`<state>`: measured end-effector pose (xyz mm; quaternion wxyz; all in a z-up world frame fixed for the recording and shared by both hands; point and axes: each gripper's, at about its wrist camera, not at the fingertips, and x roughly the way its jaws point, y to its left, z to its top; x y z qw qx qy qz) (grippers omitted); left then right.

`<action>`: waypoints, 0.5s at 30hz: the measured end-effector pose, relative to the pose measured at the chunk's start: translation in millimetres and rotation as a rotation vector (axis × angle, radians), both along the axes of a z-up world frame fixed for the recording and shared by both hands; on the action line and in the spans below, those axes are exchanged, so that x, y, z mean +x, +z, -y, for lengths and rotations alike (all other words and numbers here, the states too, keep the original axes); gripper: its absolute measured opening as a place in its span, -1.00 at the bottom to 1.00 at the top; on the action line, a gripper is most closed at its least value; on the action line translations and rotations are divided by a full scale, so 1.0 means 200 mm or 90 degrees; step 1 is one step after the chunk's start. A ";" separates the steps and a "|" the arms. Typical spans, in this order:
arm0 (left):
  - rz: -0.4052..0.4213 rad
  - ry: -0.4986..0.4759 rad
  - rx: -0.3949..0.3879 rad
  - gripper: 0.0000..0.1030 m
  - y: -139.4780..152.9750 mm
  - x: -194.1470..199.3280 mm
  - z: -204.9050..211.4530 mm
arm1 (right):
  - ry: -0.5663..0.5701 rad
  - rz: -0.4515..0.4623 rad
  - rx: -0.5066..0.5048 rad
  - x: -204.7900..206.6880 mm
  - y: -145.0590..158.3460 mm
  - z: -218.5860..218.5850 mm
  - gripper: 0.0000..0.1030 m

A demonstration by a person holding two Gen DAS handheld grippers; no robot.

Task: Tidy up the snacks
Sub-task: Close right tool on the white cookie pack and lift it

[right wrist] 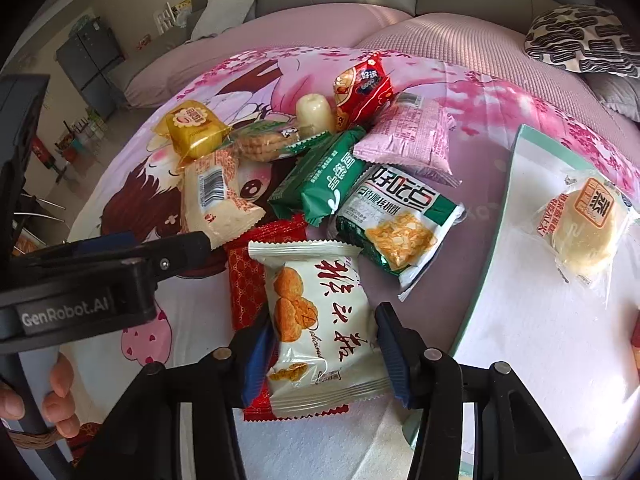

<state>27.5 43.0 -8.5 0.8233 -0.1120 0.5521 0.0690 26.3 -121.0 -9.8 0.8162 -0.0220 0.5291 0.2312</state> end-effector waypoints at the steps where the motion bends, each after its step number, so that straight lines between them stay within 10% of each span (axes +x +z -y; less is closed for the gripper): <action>1: 0.000 0.001 -0.001 0.80 0.00 0.00 0.00 | -0.002 -0.002 0.002 0.00 0.01 0.01 -0.10; 15: -0.004 0.008 -0.024 0.80 -0.02 0.00 -0.01 | -0.042 -0.008 0.022 0.03 0.04 0.10 -0.61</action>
